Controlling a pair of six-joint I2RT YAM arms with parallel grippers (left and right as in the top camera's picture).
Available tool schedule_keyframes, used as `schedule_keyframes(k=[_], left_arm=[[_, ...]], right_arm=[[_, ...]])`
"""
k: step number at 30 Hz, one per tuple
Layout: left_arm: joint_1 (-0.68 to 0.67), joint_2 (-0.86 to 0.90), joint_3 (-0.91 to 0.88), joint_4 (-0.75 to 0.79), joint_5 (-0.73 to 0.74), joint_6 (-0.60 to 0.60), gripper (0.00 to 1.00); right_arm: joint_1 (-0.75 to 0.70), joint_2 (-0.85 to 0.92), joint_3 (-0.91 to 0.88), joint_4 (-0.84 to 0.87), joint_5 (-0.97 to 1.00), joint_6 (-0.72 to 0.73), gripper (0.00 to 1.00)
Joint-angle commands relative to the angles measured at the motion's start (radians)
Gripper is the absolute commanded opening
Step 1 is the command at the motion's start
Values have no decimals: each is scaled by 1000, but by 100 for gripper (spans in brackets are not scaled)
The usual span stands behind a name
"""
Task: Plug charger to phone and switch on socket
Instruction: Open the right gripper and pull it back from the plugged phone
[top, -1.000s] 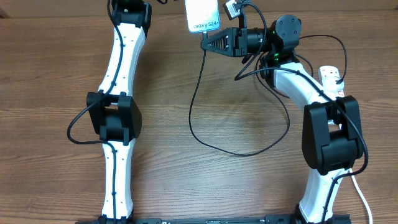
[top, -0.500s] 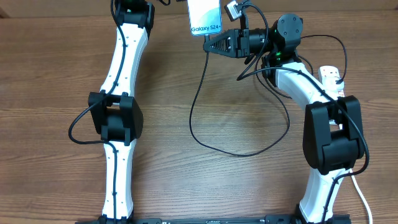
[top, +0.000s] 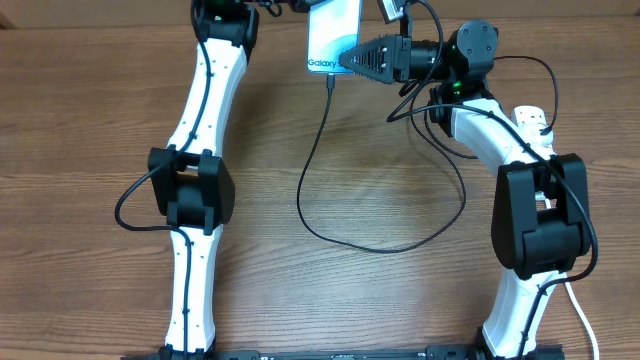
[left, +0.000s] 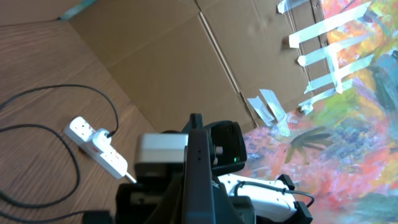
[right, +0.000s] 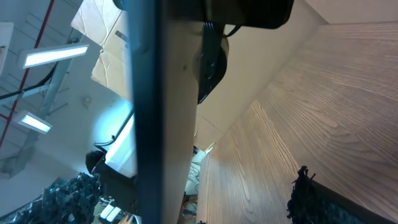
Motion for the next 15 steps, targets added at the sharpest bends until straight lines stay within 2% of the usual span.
schedule_keyframes(k=[1, 7, 9, 12, 15], left_arm=[[45, -6, 25, 6, 19, 24, 4], [107, -6, 25, 6, 61, 23, 4], [121, -6, 25, 6, 69, 23, 4], [128, -6, 25, 6, 73, 23, 4], [129, -6, 25, 6, 71, 23, 4]], right_arm=[[-30, -1, 13, 3, -15, -3, 100], [-82, -1, 13, -2, -81, -49, 100], [-100, -1, 13, -55, -98, -91, 100], [-118, -1, 13, -250, -77, -188, 100], [-124, -1, 13, -520, 3, -336, 100]])
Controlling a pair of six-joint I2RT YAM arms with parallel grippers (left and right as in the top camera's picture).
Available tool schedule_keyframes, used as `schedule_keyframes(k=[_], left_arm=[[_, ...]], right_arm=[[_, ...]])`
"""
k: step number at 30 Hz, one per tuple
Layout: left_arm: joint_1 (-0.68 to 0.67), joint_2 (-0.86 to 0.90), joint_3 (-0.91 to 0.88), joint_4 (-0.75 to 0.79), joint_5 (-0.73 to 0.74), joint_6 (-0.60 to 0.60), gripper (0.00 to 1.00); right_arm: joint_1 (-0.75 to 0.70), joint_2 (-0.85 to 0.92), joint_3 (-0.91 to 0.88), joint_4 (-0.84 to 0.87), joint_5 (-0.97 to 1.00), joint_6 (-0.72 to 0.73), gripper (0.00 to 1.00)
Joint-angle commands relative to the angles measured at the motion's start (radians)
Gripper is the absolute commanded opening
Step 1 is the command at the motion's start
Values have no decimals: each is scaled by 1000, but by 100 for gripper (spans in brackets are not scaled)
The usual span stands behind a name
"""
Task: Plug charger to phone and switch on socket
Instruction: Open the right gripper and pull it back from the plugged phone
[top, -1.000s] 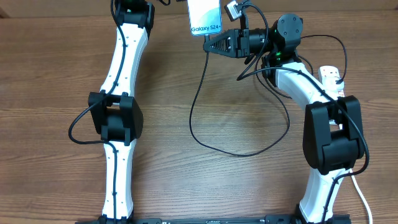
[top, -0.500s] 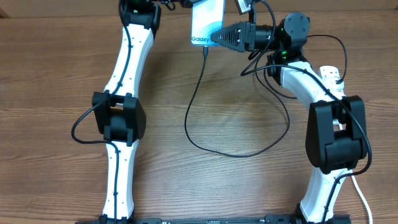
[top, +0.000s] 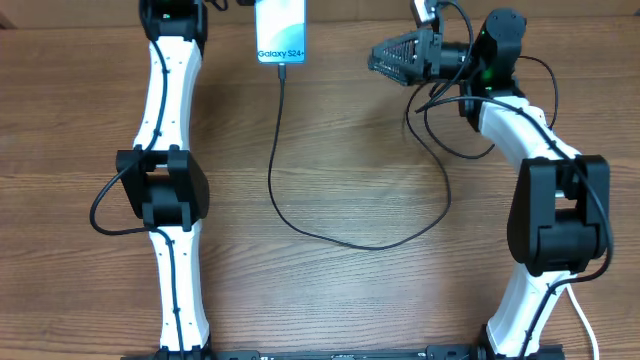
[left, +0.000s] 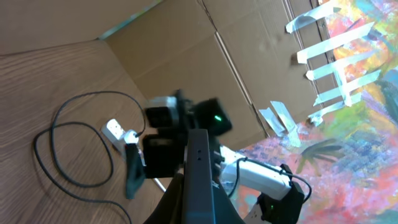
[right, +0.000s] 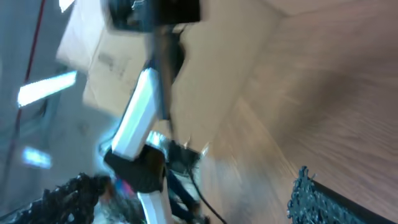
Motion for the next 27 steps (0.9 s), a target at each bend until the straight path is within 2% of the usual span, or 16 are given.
schedule_keyframes(k=[1, 4, 8, 14, 18, 22, 23, 27], left_arm=[[-14, -6, 25, 6, 9, 20, 4], [-14, -5, 25, 6, -1, 20, 4], [-14, -5, 25, -28, -18, 43, 4], [-14, -5, 25, -268, -80, 206, 4], [-18, -6, 25, -544, -127, 422, 4], [-32, -6, 25, -853, -153, 721, 4], [-43, -5, 25, -984, -169, 867, 4], [-76, -6, 25, -1277, -286, 1111, 4]], right_arm=[[-2, -1, 10, -209, 98, -224, 100], [-2, -1, 10, -451, 217, -370, 100], [2, -1, 10, -678, 381, -498, 100], [17, -1, 10, -892, 513, -622, 100], [37, -1, 10, -999, 567, -699, 100], [64, -1, 10, -1062, 639, -751, 100], [74, -1, 10, -1076, 676, -751, 100], [88, -1, 10, -1097, 739, -750, 100]])
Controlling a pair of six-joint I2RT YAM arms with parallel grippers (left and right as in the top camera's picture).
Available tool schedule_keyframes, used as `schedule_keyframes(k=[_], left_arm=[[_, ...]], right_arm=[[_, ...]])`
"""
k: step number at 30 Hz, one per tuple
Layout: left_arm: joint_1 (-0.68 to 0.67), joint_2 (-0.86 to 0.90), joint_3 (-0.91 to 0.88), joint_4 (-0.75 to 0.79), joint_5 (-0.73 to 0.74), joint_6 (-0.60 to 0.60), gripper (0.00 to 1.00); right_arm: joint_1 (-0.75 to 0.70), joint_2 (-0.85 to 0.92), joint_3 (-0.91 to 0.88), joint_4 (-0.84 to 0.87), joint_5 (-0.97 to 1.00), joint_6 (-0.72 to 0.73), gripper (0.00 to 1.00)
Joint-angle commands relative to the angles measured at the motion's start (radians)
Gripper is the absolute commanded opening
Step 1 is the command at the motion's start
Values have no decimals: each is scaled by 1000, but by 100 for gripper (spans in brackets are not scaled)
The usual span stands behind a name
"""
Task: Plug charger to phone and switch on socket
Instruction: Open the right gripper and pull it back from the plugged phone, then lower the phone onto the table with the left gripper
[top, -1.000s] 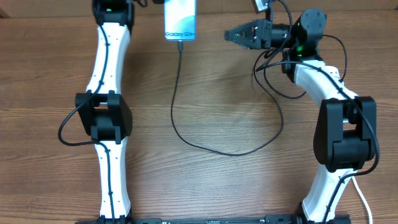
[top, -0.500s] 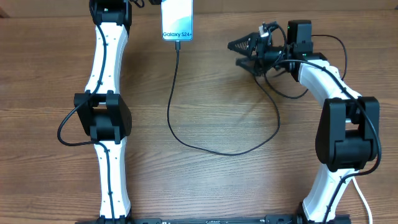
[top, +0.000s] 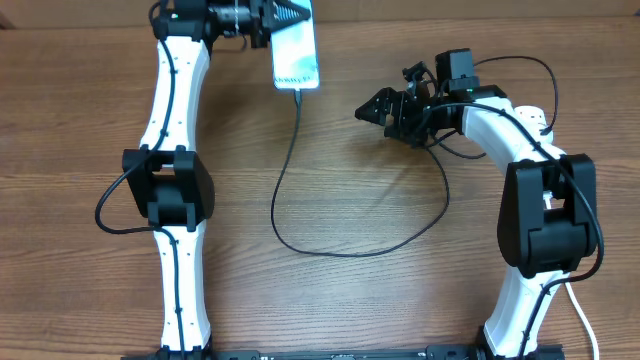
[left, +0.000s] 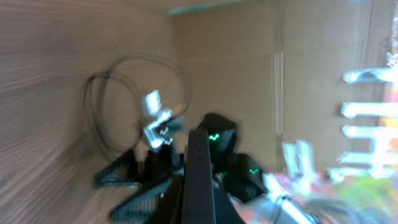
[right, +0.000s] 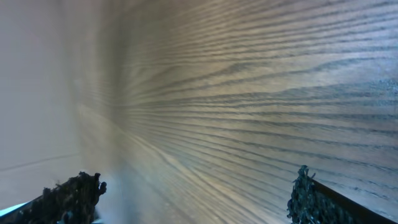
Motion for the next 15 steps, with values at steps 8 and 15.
schedule_keyframes(k=[8, 15], left_arm=[[-138, -7, 20, -551, -508, 539, 5], [-188, -7, -23, -568, -605, 539, 4]], right_arm=[[9, -1, 8, -84, 216, -33, 100], [9, -1, 3, -149, 275, -34, 100]])
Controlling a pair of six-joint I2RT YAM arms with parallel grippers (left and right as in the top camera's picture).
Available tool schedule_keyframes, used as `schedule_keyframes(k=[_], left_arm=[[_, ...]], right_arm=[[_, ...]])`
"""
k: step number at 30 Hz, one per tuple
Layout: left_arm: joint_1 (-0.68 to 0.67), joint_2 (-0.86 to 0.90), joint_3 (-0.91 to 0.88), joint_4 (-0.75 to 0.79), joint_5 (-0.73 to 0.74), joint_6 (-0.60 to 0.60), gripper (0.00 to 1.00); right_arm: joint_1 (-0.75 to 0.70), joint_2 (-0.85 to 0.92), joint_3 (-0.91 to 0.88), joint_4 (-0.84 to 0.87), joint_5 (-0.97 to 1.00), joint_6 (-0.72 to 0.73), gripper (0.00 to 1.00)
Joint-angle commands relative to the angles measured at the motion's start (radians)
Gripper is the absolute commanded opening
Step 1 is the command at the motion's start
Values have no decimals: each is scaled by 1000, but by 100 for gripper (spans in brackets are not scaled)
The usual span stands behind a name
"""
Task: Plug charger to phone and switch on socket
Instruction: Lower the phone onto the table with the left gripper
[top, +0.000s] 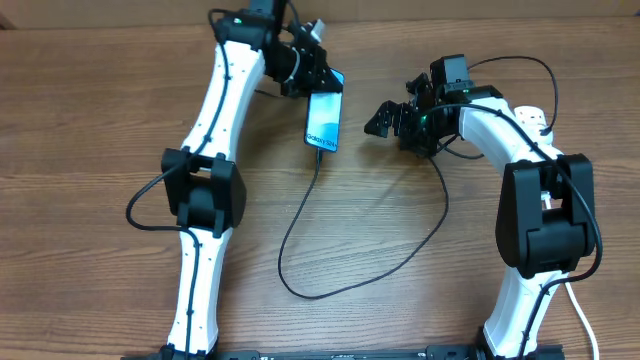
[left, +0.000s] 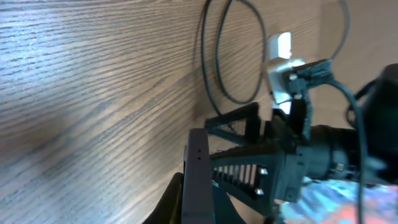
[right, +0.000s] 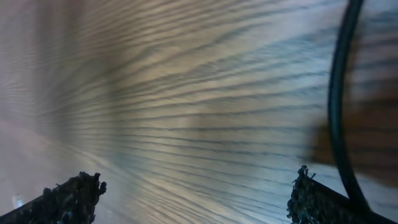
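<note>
The phone (top: 323, 120) lies screen up, tilted, left of table centre, its top end in my shut left gripper (top: 318, 82). In the left wrist view the phone (left: 198, 168) shows edge on, rising from my left gripper (left: 196, 208). A black charger cable (top: 300, 215) is plugged into its lower end and loops across the table toward the white socket strip (top: 531, 119). My right gripper (top: 383, 118) hovers open just right of the phone, empty. The right wrist view has that right gripper (right: 189, 194) with fingertips (right: 73, 196) wide apart over bare wood.
The wooden table (top: 90, 120) carries the cable's wide loop (top: 440, 205) between both arms. A cable strand (right: 341, 93) crosses the right wrist view. The socket strip (left: 281, 46) stands behind the right arm in the left wrist view.
The left gripper has brought the phone from the table's far edge down and to the right, closer to the right gripper. The right gripper stays open in nearly the same spot.
At first the left gripper held the phone at the far edge with the open right gripper's fingers round its lower end. Then the phone was further left and the right gripper apart from it. Later the right gripper was lower, and now the phone is beside it.
</note>
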Motion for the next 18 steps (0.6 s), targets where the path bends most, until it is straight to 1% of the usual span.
schedule_keyframes(k=[1, 7, 12, 18], left_arm=[[-13, -8, -35, 10, -88, 38, 4], [-25, -8, -195, 84, -97, 34, 5], [-25, -8, -339, 185, -55, 18, 4], [-26, -8, -426, 277, -53, 8, 4]], right_arm=[[-1, -1, 3, -24, 49, -8, 100], [-1, -1, -6, -35, 51, -8, 100], [-1, -1, -39, -31, 122, -8, 100], [-1, -1, -80, -3, 137, 0, 100]])
